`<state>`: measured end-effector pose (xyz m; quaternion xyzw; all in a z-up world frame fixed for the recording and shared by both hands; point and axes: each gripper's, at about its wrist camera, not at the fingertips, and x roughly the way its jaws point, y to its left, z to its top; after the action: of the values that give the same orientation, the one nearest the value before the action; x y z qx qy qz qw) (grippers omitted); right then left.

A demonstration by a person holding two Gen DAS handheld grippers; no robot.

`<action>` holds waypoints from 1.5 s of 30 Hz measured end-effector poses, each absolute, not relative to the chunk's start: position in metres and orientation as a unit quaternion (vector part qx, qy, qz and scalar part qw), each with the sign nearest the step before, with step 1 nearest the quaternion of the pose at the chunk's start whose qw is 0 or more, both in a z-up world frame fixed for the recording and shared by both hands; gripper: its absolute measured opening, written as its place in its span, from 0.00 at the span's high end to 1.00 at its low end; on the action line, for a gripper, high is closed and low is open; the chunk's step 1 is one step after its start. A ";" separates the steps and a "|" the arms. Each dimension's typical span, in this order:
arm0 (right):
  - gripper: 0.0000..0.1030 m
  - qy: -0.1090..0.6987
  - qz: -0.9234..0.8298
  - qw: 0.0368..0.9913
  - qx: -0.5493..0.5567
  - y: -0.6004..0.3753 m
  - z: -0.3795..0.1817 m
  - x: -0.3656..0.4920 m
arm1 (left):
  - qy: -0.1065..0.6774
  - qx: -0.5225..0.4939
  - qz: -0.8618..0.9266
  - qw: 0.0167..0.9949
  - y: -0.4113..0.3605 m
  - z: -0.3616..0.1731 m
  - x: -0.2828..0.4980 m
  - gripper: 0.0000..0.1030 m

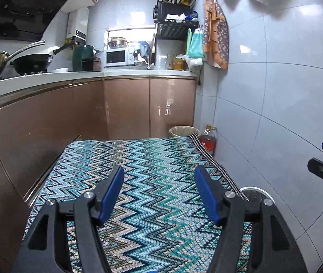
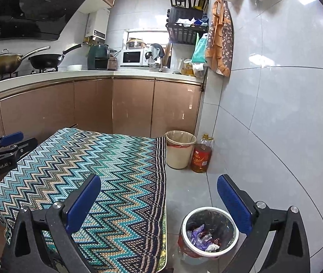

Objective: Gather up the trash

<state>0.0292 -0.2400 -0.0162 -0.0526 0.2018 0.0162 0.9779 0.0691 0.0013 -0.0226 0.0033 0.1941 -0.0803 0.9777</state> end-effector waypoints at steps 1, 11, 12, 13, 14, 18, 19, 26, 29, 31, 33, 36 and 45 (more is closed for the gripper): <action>0.00 0.199 0.016 0.978 -0.053 -0.240 -0.015 0.028 | 0.191 0.004 -0.077 0.978 0.002 -0.022 0.067 0.39; 0.00 0.164 0.028 0.985 -0.048 -0.239 0.002 0.012 | 0.164 0.018 -0.061 0.984 0.003 -0.008 0.048 0.37; 0.00 0.160 0.030 0.986 -0.045 -0.240 0.004 0.010 | 0.162 0.019 -0.060 0.985 0.003 -0.007 0.046 0.37; 0.00 0.157 0.031 0.986 -0.043 -0.241 0.004 0.009 | 0.160 0.020 -0.057 0.985 0.003 -0.006 0.044 0.36; 0.00 0.156 0.032 0.986 -0.042 -0.241 0.005 0.008 | 0.157 0.021 -0.054 0.986 0.003 -0.004 0.042 0.36; 0.00 0.150 0.035 0.987 -0.042 -0.243 0.007 0.002 | 0.144 0.025 -0.039 0.989 0.005 0.002 0.032 0.35; 0.00 0.149 0.035 0.987 -0.041 -0.244 0.007 0.001 | 0.142 0.028 -0.033 0.989 0.004 0.003 0.031 0.34; 0.00 0.141 0.035 0.988 -0.041 -0.247 0.011 -0.004 | 0.121 0.041 -0.022 0.992 -0.001 0.008 0.023 0.27; 0.00 0.140 0.035 0.989 -0.041 -0.247 0.010 -0.004 | 0.103 0.043 -0.013 0.994 -0.001 0.010 0.018 0.27; 0.00 0.141 0.035 0.989 -0.041 -0.247 0.010 -0.005 | 0.097 0.042 -0.008 0.994 0.000 0.011 0.016 0.27; 0.00 0.141 0.035 0.989 -0.042 -0.246 0.010 -0.005 | 0.093 0.041 -0.004 0.995 0.001 0.013 0.015 0.27; 0.00 0.141 0.036 0.988 -0.043 -0.246 0.011 -0.005 | 0.094 0.039 -0.003 0.995 0.002 0.014 0.014 0.27; 0.00 0.141 0.036 0.989 -0.043 -0.245 0.011 -0.006 | 0.094 0.040 -0.004 0.995 0.004 0.013 0.012 0.27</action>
<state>-0.0055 -0.2451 0.0113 -0.0427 0.1405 0.0359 0.9885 0.0123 0.0040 0.0131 0.0400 0.0940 -0.0035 0.9948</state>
